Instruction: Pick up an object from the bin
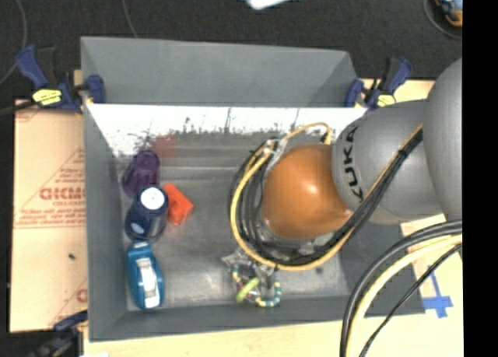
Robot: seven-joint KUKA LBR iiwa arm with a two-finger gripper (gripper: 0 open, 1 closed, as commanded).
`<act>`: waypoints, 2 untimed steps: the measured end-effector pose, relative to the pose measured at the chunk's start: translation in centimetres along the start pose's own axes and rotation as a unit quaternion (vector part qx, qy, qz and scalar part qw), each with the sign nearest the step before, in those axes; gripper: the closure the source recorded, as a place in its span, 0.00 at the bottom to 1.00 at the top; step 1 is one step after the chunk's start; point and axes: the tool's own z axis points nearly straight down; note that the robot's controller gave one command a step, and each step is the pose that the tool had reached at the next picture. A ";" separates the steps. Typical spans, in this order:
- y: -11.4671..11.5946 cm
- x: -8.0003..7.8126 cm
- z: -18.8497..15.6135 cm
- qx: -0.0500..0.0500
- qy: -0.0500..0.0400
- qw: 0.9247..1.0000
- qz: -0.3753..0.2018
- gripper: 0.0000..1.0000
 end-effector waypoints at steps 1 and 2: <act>0.0 0.0 0.0 0.000 0.000 1.000 0.000 1.00; 0.0 0.0 0.0 0.000 0.000 1.000 0.000 1.00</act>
Offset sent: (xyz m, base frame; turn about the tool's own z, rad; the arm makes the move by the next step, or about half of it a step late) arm 0.0000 0.0001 0.0013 0.0000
